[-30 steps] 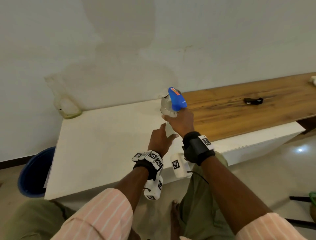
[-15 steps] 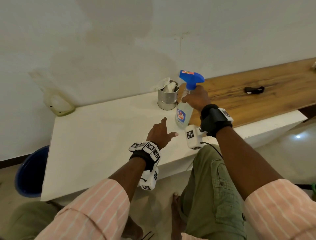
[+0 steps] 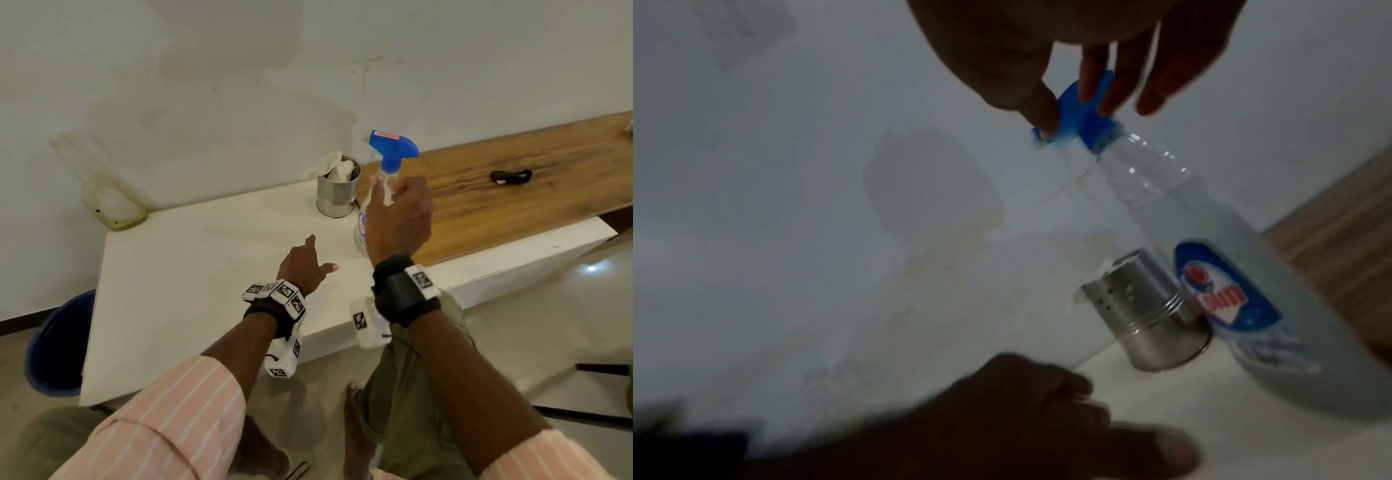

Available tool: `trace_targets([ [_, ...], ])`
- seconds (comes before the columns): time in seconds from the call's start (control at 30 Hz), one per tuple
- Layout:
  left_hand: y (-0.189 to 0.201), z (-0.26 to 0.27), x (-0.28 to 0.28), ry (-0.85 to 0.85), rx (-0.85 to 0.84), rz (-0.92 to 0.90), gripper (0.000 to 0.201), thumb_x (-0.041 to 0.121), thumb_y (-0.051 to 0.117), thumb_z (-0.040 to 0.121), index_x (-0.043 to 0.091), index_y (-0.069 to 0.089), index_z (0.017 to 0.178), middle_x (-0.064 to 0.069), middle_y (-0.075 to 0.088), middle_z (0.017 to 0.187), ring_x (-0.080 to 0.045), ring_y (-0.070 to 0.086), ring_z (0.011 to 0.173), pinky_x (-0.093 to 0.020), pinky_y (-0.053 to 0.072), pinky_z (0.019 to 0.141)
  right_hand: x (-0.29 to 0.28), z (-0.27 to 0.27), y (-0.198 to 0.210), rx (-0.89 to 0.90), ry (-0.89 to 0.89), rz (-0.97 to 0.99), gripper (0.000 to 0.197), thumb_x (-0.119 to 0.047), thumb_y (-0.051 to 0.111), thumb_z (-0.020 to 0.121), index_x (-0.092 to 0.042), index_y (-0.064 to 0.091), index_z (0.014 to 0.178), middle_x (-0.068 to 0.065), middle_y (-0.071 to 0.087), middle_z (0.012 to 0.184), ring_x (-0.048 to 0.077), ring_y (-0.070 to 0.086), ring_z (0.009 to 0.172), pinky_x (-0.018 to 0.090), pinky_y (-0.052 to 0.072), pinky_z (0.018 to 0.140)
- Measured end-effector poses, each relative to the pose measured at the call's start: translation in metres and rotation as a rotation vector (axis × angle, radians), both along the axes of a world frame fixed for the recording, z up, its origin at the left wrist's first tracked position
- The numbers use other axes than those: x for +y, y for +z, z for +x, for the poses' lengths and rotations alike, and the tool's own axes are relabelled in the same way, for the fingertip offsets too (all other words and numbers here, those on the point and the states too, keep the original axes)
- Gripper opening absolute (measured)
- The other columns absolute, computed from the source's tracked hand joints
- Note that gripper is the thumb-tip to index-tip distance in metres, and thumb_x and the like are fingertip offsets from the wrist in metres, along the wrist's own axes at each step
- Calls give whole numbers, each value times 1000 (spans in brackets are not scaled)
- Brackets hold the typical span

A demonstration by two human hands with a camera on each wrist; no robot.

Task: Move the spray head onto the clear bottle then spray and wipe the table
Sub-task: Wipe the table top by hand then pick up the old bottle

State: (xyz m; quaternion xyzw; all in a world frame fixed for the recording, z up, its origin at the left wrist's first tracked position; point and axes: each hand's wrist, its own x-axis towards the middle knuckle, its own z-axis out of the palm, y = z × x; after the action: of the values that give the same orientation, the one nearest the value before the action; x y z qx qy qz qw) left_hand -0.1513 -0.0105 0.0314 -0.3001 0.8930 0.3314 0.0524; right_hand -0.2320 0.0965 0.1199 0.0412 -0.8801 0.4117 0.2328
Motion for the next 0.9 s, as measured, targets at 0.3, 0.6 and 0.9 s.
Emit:
trace_targets([
  [0.3,-18,18,-22,-252,-333,-248,125,44,85,64,1,8,152,-17,-2,162,-30,6,151,-45,18,121,-94,-39,-48,3,559,557,45,-27,58,92,-6,46,129,16,52,129,32,51,116,40,46,91],
  [0.6,-28,14,-30,-229,-377,-212,123,43,89,57,-1,20,148,-20,13,159,-33,30,142,-39,31,116,-147,-95,-65,105,484,865,19,-15,52,90,-7,58,106,14,53,117,32,49,111,39,45,82],
  [0.9,-19,23,-30,-165,-310,-149,120,45,91,52,0,29,145,-17,20,158,-32,36,139,-39,35,112,-128,-44,-74,477,600,476,9,-4,62,86,-8,66,93,9,68,95,26,61,84,34,51,71],
])
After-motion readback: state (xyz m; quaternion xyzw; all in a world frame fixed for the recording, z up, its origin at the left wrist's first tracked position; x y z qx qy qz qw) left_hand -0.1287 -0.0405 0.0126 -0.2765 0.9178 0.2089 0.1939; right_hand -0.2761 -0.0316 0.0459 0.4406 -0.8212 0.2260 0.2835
